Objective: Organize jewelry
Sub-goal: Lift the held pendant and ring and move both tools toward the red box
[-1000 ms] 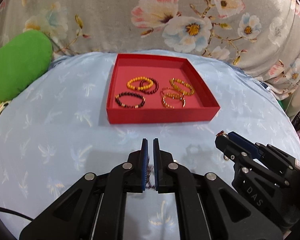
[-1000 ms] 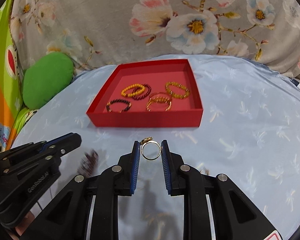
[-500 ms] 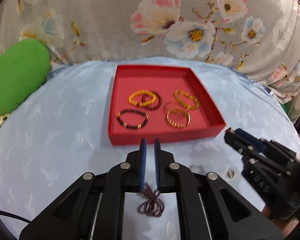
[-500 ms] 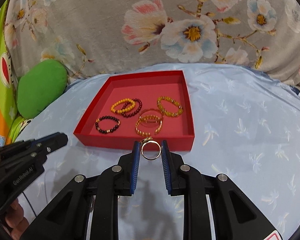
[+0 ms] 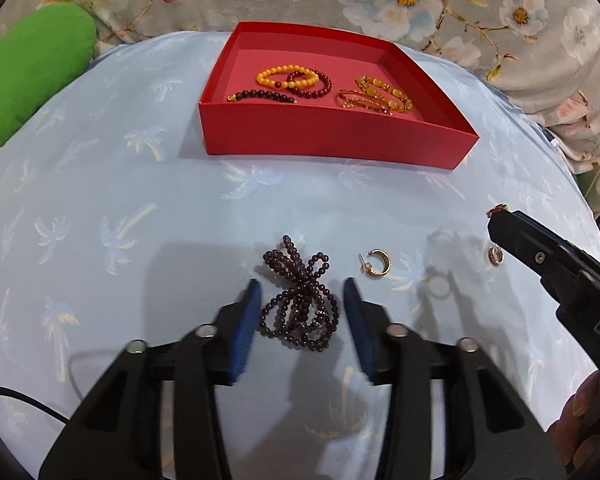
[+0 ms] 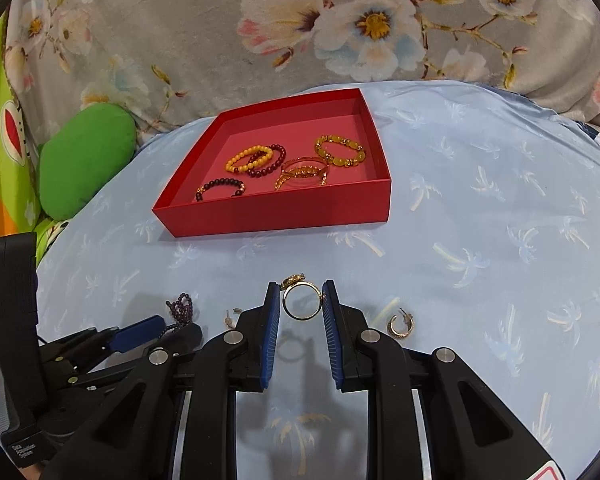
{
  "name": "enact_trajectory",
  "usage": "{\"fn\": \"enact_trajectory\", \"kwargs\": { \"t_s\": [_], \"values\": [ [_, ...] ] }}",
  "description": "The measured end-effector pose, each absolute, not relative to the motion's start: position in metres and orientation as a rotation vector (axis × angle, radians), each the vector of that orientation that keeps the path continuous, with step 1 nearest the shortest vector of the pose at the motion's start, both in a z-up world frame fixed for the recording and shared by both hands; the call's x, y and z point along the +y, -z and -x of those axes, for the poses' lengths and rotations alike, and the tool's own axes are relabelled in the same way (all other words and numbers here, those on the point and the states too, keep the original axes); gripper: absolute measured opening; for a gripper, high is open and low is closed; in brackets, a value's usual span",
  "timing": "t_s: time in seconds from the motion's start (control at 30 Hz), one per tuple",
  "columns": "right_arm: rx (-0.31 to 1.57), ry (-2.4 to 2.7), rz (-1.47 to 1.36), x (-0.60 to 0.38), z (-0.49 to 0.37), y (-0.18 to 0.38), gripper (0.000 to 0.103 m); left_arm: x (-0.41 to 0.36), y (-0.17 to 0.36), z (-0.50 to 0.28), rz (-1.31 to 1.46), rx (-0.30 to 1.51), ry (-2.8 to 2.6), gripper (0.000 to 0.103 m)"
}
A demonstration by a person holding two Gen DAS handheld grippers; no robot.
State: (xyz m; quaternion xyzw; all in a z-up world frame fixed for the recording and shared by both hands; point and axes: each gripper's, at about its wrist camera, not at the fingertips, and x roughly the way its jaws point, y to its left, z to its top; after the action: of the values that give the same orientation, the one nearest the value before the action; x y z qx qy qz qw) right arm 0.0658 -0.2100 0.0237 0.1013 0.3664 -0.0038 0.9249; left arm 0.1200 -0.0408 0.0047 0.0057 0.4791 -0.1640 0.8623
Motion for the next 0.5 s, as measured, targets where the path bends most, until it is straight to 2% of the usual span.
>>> {"fn": "enact_trajectory", "kwargs": {
  "t_s": [0.07, 0.17, 0.33, 0.5],
  "values": [
    [0.751, 0.007, -0.209, -0.210, -0.066, -0.024, 0.021, -0.040, -0.005, -0.121, 0.002, 1.009, 0.364, 0.017],
    [0.750, 0.007, -0.207, -0.209, -0.068, -0.025, 0.021, -0.039, -0.009, -0.122, 0.001, 1.002, 0.369, 0.005],
    [0.739, 0.005, -0.187, -0.206, -0.074, -0.033, 0.021, -0.035, -0.029, -0.124, 0.021, 0.965, 0.378, 0.005],
    [0.706, -0.007, -0.172, -0.209, -0.094, -0.055, 0.021, -0.040, -0.073, -0.140, 0.013, 0.883, 0.411, 0.005]
  ]
}}
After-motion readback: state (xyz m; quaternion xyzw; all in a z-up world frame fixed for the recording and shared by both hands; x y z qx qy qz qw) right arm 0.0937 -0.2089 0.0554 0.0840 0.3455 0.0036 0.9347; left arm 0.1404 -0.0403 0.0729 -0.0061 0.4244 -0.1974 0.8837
